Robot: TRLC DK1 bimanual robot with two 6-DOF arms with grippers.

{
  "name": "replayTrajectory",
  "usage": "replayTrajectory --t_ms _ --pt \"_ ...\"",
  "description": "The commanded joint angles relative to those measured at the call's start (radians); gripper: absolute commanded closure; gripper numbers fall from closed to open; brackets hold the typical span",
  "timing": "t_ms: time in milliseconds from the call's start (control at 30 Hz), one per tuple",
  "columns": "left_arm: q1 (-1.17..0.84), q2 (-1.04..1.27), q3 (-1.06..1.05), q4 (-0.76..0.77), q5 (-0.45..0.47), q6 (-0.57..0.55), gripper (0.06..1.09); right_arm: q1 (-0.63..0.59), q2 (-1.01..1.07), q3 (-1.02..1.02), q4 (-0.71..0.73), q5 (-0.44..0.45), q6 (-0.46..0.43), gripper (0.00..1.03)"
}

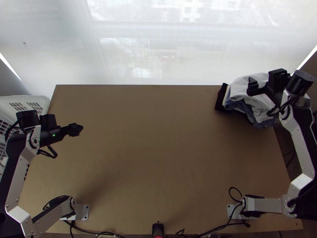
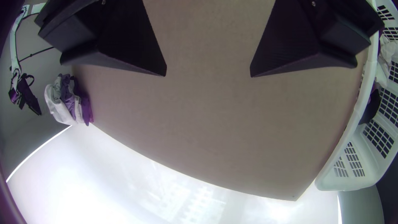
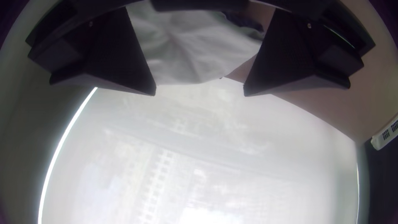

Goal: Fold the t-shirt

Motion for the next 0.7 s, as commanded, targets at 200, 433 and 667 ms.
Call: replayTrajectory --t_ms 200,433,667 --pt "-0.009 -0.014 -0.017 -0.037 -0.003 0.013 0.10 -0.045 0.397 0.006 0.266 0.001 0.103 0.05" --pt "-0.016 0.012 -0.027 -0.033 -0.024 0.022 0.10 -0.064 0.538 -0.066 0.389 0.043 0.103 0.05" --pt "-0.052 0.035 -0.013 -0.030 -0.050 0.010 0.10 -0.065 0.547 -0.215 0.496 0.066 0.100 0.05"
